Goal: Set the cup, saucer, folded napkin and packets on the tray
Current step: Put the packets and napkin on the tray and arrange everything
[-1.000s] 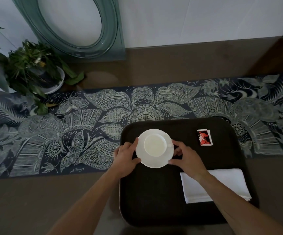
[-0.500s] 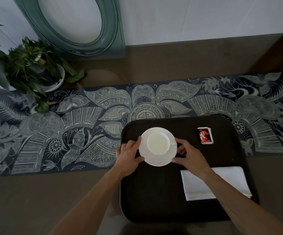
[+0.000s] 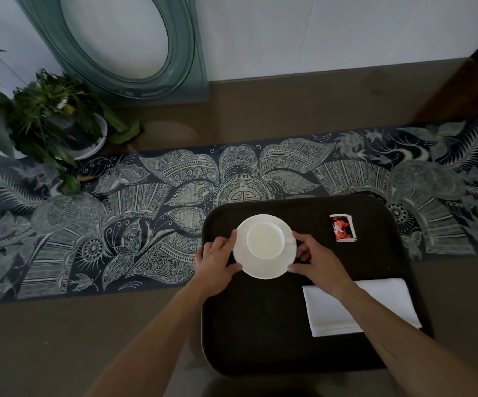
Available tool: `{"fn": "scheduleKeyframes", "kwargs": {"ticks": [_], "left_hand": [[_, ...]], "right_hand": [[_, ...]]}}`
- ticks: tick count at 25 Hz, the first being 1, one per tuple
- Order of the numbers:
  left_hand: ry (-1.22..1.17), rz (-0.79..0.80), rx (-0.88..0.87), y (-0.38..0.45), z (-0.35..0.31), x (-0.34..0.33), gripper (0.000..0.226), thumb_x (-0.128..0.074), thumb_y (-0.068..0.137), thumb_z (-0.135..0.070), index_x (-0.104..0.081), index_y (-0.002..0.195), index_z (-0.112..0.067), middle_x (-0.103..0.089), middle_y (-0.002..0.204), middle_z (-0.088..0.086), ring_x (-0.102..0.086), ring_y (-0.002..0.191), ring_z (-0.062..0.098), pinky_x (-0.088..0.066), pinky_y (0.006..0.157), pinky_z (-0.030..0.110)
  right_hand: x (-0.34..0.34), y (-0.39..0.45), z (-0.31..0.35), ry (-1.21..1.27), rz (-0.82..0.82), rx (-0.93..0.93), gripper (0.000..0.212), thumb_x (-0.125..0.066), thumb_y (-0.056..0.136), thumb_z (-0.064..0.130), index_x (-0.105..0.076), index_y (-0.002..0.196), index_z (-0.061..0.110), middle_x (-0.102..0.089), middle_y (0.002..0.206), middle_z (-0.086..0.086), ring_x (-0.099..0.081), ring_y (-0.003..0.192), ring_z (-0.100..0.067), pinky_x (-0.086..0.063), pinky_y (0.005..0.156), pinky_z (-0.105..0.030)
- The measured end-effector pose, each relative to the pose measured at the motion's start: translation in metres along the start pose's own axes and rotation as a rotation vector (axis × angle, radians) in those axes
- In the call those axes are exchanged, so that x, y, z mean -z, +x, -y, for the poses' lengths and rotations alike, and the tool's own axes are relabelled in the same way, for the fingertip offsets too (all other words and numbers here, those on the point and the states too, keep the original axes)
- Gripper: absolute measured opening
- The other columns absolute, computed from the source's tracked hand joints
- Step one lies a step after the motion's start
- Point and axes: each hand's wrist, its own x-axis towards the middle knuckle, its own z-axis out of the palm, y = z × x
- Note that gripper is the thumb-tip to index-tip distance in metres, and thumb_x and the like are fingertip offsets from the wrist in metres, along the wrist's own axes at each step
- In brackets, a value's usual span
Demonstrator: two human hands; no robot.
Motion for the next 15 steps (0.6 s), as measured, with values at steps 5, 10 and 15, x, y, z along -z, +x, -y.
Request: {"fn": "scheduleKeyframes", "kwargs": {"ticks": [5,10,15], "left_hand": [[-0.001,0.007,0.016,-0.003,-0.005,0.003,0.083,-0.059,0.092,-0.037,-0.004,0.154,-0.034,-0.035,0.139,-0.003,-0.029,0.130,0.023,-0.007,0.117,0.049],[0.044,0.013,0.055,-0.007,-0.011,0.004,0.080,-0.055,0.094,-0.038,-0.004,0.154,-0.032,-0.035,0.141,-0.001,-0.030,0.131,0.024,-0.007,0.117,0.048],[0.182,-0.086,0.089,-0.020,-0.020,-0.001,0.067,-0.052,0.094,-0.042,-0.021,0.151,-0.024,-0.042,0.138,0.005,-0.035,0.129,0.028,-0.016,0.115,0.052]], "right_hand": [[-0.004,-0.004,0.003,0.028,-0.015,-0.016,0.083,-0.078,0.080,0.018,-0.032,0.148,0.028,-0.057,0.099,0.012,-0.054,0.092,-0.003,-0.038,0.079,-0.016],[-0.008,-0.009,0.007,0.020,-0.022,-0.045,0.084,-0.073,0.084,0.018,-0.024,0.152,0.030,-0.062,0.096,0.003,-0.060,0.091,-0.012,-0.045,0.087,-0.026],[-0.018,-0.018,0.012,-0.239,-0.099,-0.078,0.070,-0.062,0.092,0.032,-0.026,0.152,0.028,-0.058,0.114,-0.005,-0.056,0.105,-0.018,-0.050,0.092,-0.038]]}}
